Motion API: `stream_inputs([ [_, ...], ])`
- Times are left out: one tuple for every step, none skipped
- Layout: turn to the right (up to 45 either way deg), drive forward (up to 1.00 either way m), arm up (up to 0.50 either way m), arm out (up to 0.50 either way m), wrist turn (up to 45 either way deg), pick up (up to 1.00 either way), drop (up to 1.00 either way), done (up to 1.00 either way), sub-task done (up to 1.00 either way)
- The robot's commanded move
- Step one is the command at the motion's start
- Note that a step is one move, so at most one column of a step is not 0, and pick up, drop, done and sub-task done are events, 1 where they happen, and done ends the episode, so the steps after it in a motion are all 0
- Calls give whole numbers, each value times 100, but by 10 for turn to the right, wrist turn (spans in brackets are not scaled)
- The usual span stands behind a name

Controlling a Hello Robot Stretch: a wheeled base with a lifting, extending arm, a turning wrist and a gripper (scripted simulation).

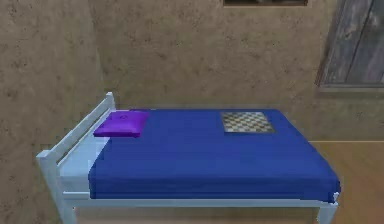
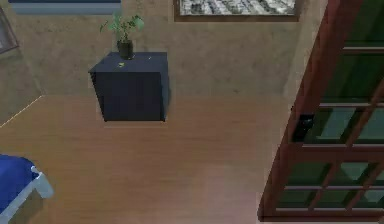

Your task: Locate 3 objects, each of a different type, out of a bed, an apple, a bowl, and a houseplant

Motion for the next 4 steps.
stream_inputs([
  [0,30,0,0,0,0,0,0,0],
  [0,0,0,0,0,0,0,0,100],
  [450,0,0,0,0,0,0,0,0],
  [420,0,0,0,0,0,0,0,0],
])
